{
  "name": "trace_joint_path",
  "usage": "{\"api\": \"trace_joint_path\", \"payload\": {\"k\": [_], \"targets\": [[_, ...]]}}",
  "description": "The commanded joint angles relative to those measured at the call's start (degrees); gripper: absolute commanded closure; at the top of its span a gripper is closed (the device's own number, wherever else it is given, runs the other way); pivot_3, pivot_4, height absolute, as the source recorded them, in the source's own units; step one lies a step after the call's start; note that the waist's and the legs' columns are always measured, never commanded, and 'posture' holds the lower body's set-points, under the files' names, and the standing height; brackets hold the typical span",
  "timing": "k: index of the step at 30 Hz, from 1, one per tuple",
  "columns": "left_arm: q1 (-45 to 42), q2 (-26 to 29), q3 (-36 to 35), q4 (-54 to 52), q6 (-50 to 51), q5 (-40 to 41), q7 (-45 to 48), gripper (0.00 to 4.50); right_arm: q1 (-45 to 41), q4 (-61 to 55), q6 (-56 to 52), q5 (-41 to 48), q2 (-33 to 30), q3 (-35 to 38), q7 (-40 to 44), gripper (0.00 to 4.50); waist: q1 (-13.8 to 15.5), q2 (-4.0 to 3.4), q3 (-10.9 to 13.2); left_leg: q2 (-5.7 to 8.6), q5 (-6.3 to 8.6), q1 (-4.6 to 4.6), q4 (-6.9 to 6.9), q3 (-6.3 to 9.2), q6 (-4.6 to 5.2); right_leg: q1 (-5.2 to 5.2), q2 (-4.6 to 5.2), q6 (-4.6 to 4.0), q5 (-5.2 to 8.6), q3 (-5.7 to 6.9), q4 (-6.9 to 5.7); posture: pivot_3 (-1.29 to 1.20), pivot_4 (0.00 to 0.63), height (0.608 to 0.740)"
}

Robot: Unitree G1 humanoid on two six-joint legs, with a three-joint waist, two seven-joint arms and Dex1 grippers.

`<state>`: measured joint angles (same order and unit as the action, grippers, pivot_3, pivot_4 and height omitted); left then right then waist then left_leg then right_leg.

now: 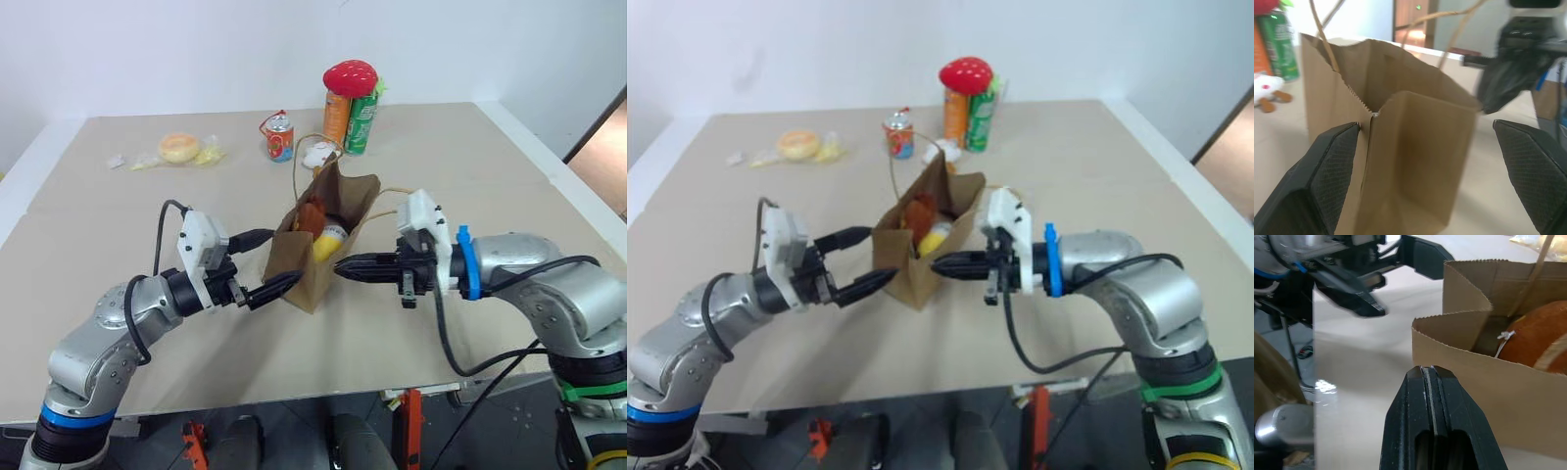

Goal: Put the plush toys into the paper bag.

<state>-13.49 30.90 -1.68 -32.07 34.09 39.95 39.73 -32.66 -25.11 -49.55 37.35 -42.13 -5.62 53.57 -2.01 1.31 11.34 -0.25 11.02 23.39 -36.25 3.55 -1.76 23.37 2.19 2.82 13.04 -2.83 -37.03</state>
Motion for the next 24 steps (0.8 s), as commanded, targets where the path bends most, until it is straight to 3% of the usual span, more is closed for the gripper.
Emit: {"api": "trace_joint_path", "payload": {"k": [1,13,24], "targets": [[-0.7,0.4,1.5,-1.7,-0.9,-1.9,-0.4,0.00,-2.0,0.9,2.6,-2.4,0.9,-0.9,-0.8,4.43,0.0,0.00,0.0,0.00,0.01,0.00,0.00,-0.01,-0.01,0.00,0.00,0.00,0.00,-0.02,0.00,0.00,0.150,0.740],[-3.9,-4.6,5.4,3.8,-5.7,-11.6,-5.3,0.00,-4.0,3.4,4.7,-5.9,5.0,-3.4,-2.0,4.43,0.3,0.00,0.0,-0.10,0.04,-0.01,0.02,-0.02,-0.04,0.01,-0.16,-0.02,-0.03,-0.09,0.00,0.00,0.150,0.740],[-5.5,-7.0,6.5,2.4,-3.4,-7.8,-3.3,0.00,-3.9,3.6,5.2,-7.3,6.0,-3.7,-2.0,4.43,0.3,0.01,0.0,-0.22,0.06,-0.01,0.04,-0.03,-0.06,0.04,-0.31,0.05,-0.07,-0.19,0.00,0.00,0.150,0.740]]}}
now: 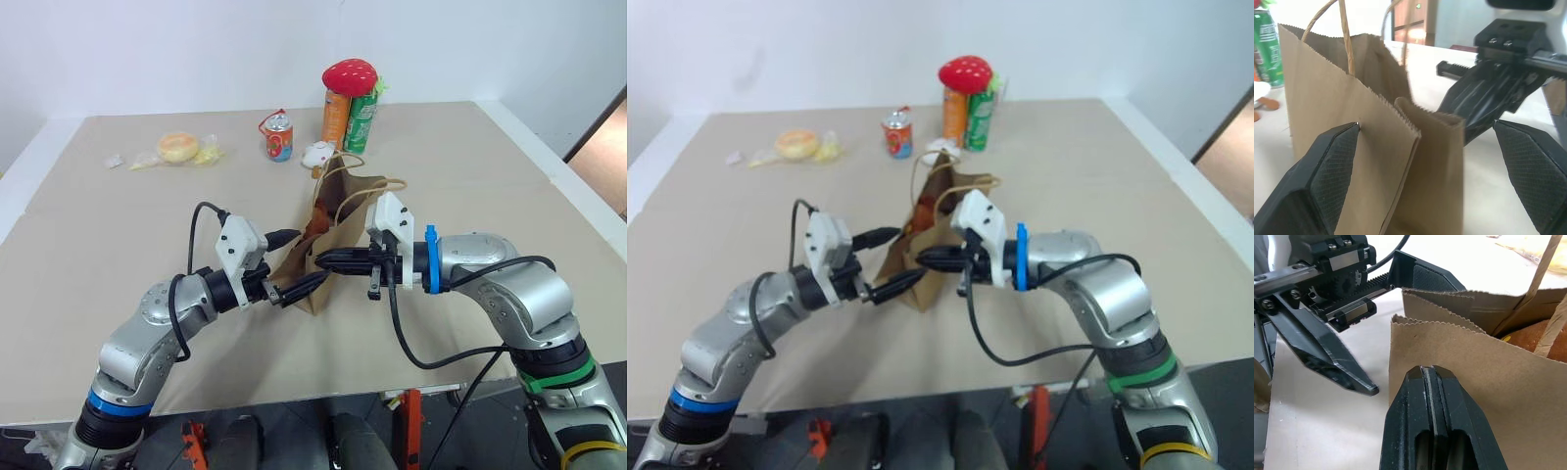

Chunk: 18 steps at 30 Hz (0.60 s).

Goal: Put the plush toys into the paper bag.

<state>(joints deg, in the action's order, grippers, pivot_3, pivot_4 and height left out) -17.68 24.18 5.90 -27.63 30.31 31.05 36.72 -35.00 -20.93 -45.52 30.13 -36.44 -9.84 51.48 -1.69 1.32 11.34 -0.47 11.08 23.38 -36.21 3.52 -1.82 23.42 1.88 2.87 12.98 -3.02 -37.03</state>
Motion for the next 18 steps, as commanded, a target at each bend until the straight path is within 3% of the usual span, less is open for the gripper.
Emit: {"api": "trace_joint_path", "payload": {"k": [1,11,14,18], "targets": [[-1.6,-0.8,-1.2,-1.5,0.3,0.7,-1.4,0.00,-1.6,-0.6,1.2,-0.2,0.4,0.5,0.1,4.43,0.0,0.00,0.0,-0.01,0.00,0.00,0.00,0.00,0.00,0.00,-0.02,-0.02,0.01,-0.01,0.00,0.00,0.150,0.740],[-2.0,-2.1,-0.9,2.5,-0.2,-3.2,-5.1,0.00,-1.2,-1.1,1.3,-0.6,0.7,0.8,0.0,4.43,0.0,0.00,0.0,-0.10,0.00,-0.01,-0.01,-0.01,0.00,0.00,-0.27,-0.03,0.00,-0.23,0.00,0.00,0.150,0.740],[-1.6,-3.3,-1.7,2.8,0.7,-1.9,-5.7,0.67,-1.2,-1.2,1.3,-0.6,0.8,0.8,-0.1,4.50,0.0,0.00,0.0,-0.17,0.00,-0.01,0.00,0.00,0.00,0.01,-0.35,-0.05,0.00,-0.26,0.00,0.00,0.150,0.740],[-2.2,-4.6,-4.1,3.1,2.1,1.0,-6.5,2.69,-1.1,-1.3,1.3,-0.6,0.8,0.9,0.0,4.50,0.0,0.00,0.0,-0.19,0.00,-0.01,0.00,0.00,0.00,0.01,-0.41,-0.04,-0.01,-0.33,0.00,0.00,0.150,0.740]]}}
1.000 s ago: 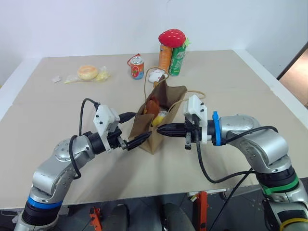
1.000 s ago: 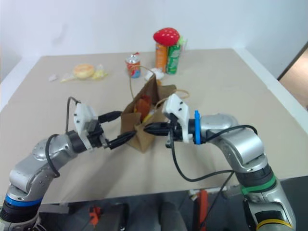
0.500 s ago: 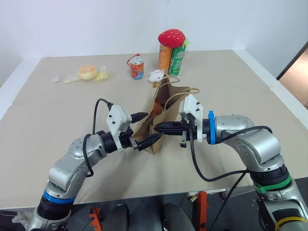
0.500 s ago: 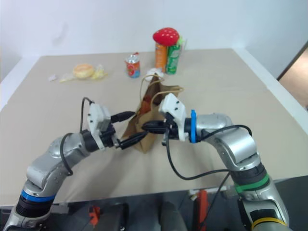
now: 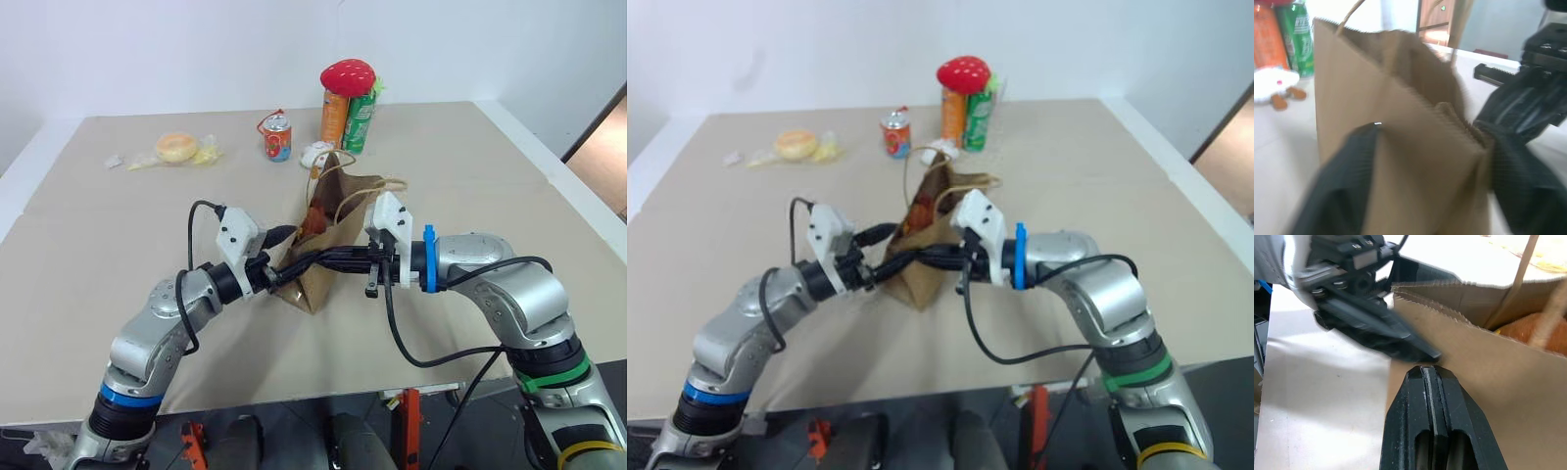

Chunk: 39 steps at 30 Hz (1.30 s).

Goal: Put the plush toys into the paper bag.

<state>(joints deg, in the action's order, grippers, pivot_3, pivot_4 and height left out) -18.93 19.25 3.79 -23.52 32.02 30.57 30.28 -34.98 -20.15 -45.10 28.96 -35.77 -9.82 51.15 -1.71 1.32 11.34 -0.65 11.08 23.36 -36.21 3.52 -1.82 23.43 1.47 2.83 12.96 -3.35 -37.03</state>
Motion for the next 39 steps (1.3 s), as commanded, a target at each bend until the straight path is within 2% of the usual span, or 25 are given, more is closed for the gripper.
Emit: {"api": "trace_joint_path", "payload": {"k": [1,3,4,10,13,16,20,21,22,24,27,32,39], "targets": [[-0.9,0.9,-1.6,-1.0,0.3,0.7,0.5,3.11,-1.1,-2.1,0.9,0.6,0.1,0.9,0.3,4.50,0.0,0.00,0.0,0.00,0.00,0.00,0.00,0.00,0.00,0.00,-0.01,0.00,0.00,-0.01,0.00,0.00,0.150,0.740],[-0.7,1.3,-1.4,-0.9,0.5,0.6,0.8,4.16,-1.1,-2.2,0.9,0.6,0.0,0.9,0.4,4.50,0.0,0.00,0.0,0.00,0.00,0.00,0.00,0.00,0.00,0.00,-0.03,-0.02,0.01,-0.02,0.00,0.00,0.150,0.740],[-0.7,1.3,-1.5,-0.9,0.5,0.8,0.7,4.45,-1.1,-2.2,0.8,0.6,-0.1,0.9,0.4,4.50,0.0,0.00,0.0,-0.01,0.00,-0.01,0.00,0.00,0.00,0.00,-0.04,-0.02,0.01,-0.02,0.00,0.00,0.150,0.740],[-1.3,2.5,-0.1,-0.8,-2.1,-1.0,3.1,4.45,-0.9,-2.1,1.0,0.9,-1.2,1.9,1.4,4.50,0.0,0.00,0.0,0.00,0.00,0.00,0.00,0.00,0.00,0.00,-0.04,-0.05,0.03,-0.07,0.00,0.00,0.150,0.740],[-1.3,4.4,0.2,-0.5,-4.4,-2.3,6.2,4.45,-0.7,-0.8,0.7,4.2,-3.6,6.9,3.9,4.50,0.0,0.00,0.0,0.02,0.00,0.01,0.00,-0.01,-0.01,0.00,-0.04,-0.08,0.04,-0.09,0.00,0.00,0.150,0.740],[-2.1,7.2,-1.2,1.1,-7.2,-2.1,11.0,4.50,0.3,1.6,3.2,6.4,-8.2,12.8,8.8,3.57,0.0,0.00,0.0,0.04,0.01,0.03,0.00,-0.02,-0.01,0.01,-0.04,-0.08,0.05,-0.14,0.00,0.00,0.150,0.740],[-5.8,13.6,-4.3,7.7,-10.9,1.4,23.9,4.50,1.8,9.9,9.2,5.5,-17.0,19.1,17.2,1.62,0.1,0.01,0.0,0.03,0.03,0.02,0.01,-0.06,-0.01,0.01,-0.05,-0.21,0.12,-0.13,0.01,0.00,0.150,0.740],[-6.6,14.5,-4.7,9.0,-11.0,2.3,26.1,4.50,1.9,11.7,10.4,5.3,-18.3,19.6,18.7,1.28,0.1,0.01,0.0,0.01,0.04,0.01,0.01,-0.10,0.00,0.03,-0.05,-0.22,0.13,-0.14,0.02,0.00,0.150,0.740],[-7.8,16.0,-4.7,10.4,-11.3,2.9,29.6,4.50,1.8,14.0,11.5,5.1,-20.0,20.3,20.6,0.70,0.1,0.01,0.0,0.01,0.04,0.02,0.01,-0.12,0.00,0.03,-0.05,-0.23,0.14,-0.14,0.02,0.00,0.150,0.740],[-9.6,18.1,-4.4,12.5,-11.7,3.6,35.4,4.50,0.3,17.5,12.4,5.3,-21.9,20.9,22.9,0.04,0.0,0.00,0.0,0.00,0.05,0.01,0.01,-0.18,0.02,0.05,-0.04,-0.23,0.14,-0.17,0.02,0.00,0.150,0.740],[-11.5,19.8,-3.6,13.8,-11.5,4.7,41.2,4.50,-3.2,20.3,10.4,6.9,-23.5,21.2,24.3,0.04,-0.7,-0.02,0.0,-0.03,0.13,0.00,0.03,-0.33,0.08,0.11,-0.04,-0.22,0.13,-0.31,0.02,0.00,0.150,0.740],[-12.3,19.4,-2.5,11.3,-10.0,7.1,46.3,4.50,-5.0,21.5,9.8,6.8,-24.4,20.7,25.7,0.04,-0.9,-0.03,0.1,-0.06,0.17,0.02,0.12,-0.32,0.08,0.17,-0.07,0.00,0.01,-0.31,0.01,0.00,0.150,0.740],[-9.9,19.5,1.2,16.7,-20.5,-2.1,50.3,4.50,-3.2,16.6,8.2,8.5,-22.1,20.0,24.1,0.04,-0.9,-0.03,0.1,-0.06,0.23,0.02,0.23,-0.33,0.07,0.23,-0.09,-0.01,0.04,-0.34,0.01,0.00,0.150,0.740]]}}
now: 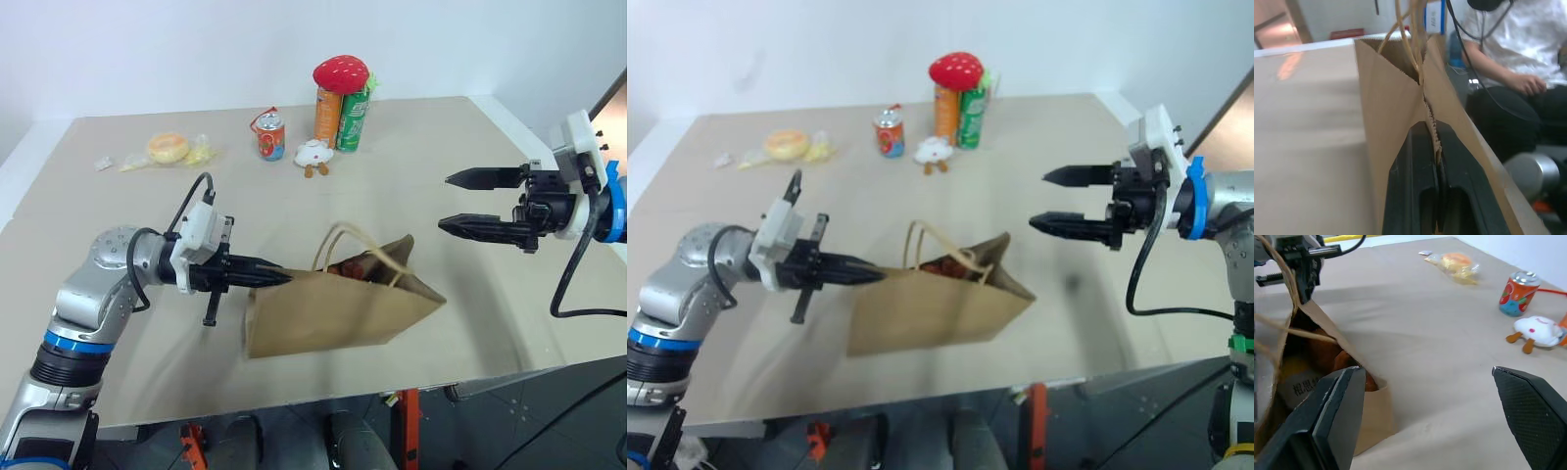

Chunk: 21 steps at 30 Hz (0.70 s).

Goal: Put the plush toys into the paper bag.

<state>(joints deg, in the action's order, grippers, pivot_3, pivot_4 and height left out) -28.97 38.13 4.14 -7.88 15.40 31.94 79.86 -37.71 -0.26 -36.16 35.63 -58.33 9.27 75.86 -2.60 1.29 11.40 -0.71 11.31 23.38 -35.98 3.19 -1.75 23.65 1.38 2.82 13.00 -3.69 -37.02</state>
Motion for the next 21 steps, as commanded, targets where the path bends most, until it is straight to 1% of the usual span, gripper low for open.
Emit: {"api": "trace_joint_path", "payload": {"k": [1,2,4,5,6,7,8,9,10,11,12,13,15,16,19,21], "targets": [[-0.1,0.7,0.6,1.3,-3.7,-3.5,0.6,4.50,-0.5,-3.8,-1.0,2.1,0.9,0.9,-0.9,0.04,0.0,0.00,0.0,0.00,0.00,0.00,0.00,0.00,0.00,0.00,0.00,0.00,0.00,0.00,0.00,0.00,0.150,0.740],[-0.4,0.9,0.3,1.4,-3.1,-3.5,0.1,4.50,-0.7,-4.2,-1.5,2.4,1.3,0.7,-1.1,0.04,0.0,0.00,0.0,-0.01,0.00,0.00,-0.01,0.00,0.00,0.00,0.00,0.00,0.00,-0.01,0.00,0.00,0.150,0.740],[-0.6,1.8,-0.7,0.6,-1.9,-2.7,-0.2,3.95,-0.7,-4.6,-2.1,2.9,1.6,0.7,-1.0,0.00,0.0,0.00,0.0,0.00,0.00,0.00,-0.04,0.00,0.00,-0.02,0.00,0.00,-0.01,-0.02,0.00,0.00,0.150,0.740],[-0.5,2.4,-1.4,-0.2,-0.9,-2.0,-0.4,3.79,-0.7,-4.4,-1.7,2.7,1.8,0.6,-1.1,0.00,0.0,0.00,0.0,0.00,0.00,0.00,-0.06,0.00,0.00,-0.02,0.00,0.01,-0.01,-0.02,0.00,0.00,0.150,0.740],[-0.5,3.1,-2.5,-1.6,0.9,-0.6,-1.2,3.42,-0.8,-4.0,-1.5,2.5,1.9,0.5,-1.0,0.00,0.0,0.00,0.0,0.00,0.00,0.01,-0.06,-0.01,0.00,-0.02,0.00,0.01,-0.01,-0.03,0.00,0.00,0.150,0.740],[-0.4,3.9,-3.8,-3.2,3.5,1.1,-2.3,2.88,-0.9,-3.4,-1.1,2.1,1.9,0.4,-0.9,0.00,0.0,0.00,0.0,0.00,0.00,0.01,-0.07,-0.01,0.00,-0.01,0.00,0.01,-0.01,-0.03,0.00,0.00,0.150,0.740],[-0.4,4.9,-5.4,-4.8,6.8,3.4,-3.8,2.73,-0.9,-2.7,-0.4,1.5,1.9,0.2,-0.7,0.00,0.0,0.00,0.0,-0.01,0.00,0.01,-0.07,-0.01,0.00,0.00,0.00,0.01,-0.01,-0.03,0.00,0.00,0.150,0.740],[-0.3,5.8,-7.3,-6.3,10.3,5.9,-5.7,2.15,-0.9,-1.8,0.3,0.9,1.8,0.0,-0.4,0.00,0.0,0.03,0.0,-0.01,0.00,0.02,-0.06,-0.01,0.00,0.00,0.00,0.01,-0.01,-0.03,0.00,0.00,0.150,0.740],[-0.3,6.4,-8.6,-7.3,12.7,7.5,-7.1,1.91,-0.7,-1.2,0.7,0.5,1.7,0.0,-0.2,0.00,0.0,0.04,0.0,-0.04,0.00,0.03,-0.06,-0.01,0.00,0.02,-0.01,0.02,-0.01,-0.02,-0.01,0.00,0.150,0.740],[0.4,7.9,-10.1,-8.3,14.7,7.8,-8.7,1.35,-0.7,-0.2,1.5,-0.2,1.7,-0.1,-0.1,0.00,0.0,0.04,0.0,-0.05,0.00,0.05,-0.04,-0.01,0.00,0.06,-0.02,0.02,-0.01,-0.02,-0.01,0.00,0.150,0.740],[1.1,9.1,-11.9,-9.0,15.8,7.6,-10.5,1.19,-0.7,1.0,2.4,-0.9,1.8,-0.3,0.1,0.00,-0.1,0.04,0.0,-0.06,0.00,0.05,-0.02,-0.01,0.00,0.07,-0.02,0.02,-0.01,-0.01,-0.01,0.00,0.150,0.740],[1.5,9.7,-14.1,-9.2,18.1,8.6,-13.3,0.78,-0.8,2.4,3.8,-1.9,2.0,-0.5,0.0,0.00,-0.1,0.04,0.0,-0.06,0.00,0.04,0.01,-0.01,0.00,0.09,-0.03,0.02,-0.01,-0.02,-0.02,0.00,0.150,0.740],[2.3,10.1,-17.5,-8.8,20.8,9.5,-17.9,0.78,-0.9,4.7,5.5,-3.2,2.3,-0.8,0.1,0.00,-0.1,0.04,0.0,-0.09,0.00,0.02,0.03,-0.03,0.00,0.10,-0.04,0.02,-0.01,-0.02,-0.03,0.00,0.150,0.740],[3.1,10.2,-18.1,-8.1,20.4,7.8,-19.9,0.78,-1.0,6.0,6.9,-4.0,2.6,-1.0,0.0,0.00,-0.1,0.04,0.0,-0.09,0.00,0.03,0.03,-0.02,0.00,0.11,-0.05,0.02,-0.01,0.00,-0.04,0.00,0.150,0.740],[6.2,10.0,-17.9,-5.5,16.0,1.4,-23.7,0.78,-1.3,9.6,10.7,-6.4,3.3,-1.7,0.1,0.00,-0.1,0.03,0.0,-0.08,0.00,-0.02,0.03,-0.04,0.00,0.08,-0.06,0.02,-0.02,-0.03,-0.05,0.00,0.150,0.740],[7.5,9.3,-17.0,-4.4,14.3,-1.0,-25.3,0.78,-1.6,11.5,12.2,-7.3,3.8,-1.9,0.2,0.00,-0.1,0.03,0.0,-0.08,0.00,-0.02,0.02,-0.06,0.00,0.09,-0.06,0.01,-0.02,-0.04,-0.05,0.00,0.150,0.740]]}}
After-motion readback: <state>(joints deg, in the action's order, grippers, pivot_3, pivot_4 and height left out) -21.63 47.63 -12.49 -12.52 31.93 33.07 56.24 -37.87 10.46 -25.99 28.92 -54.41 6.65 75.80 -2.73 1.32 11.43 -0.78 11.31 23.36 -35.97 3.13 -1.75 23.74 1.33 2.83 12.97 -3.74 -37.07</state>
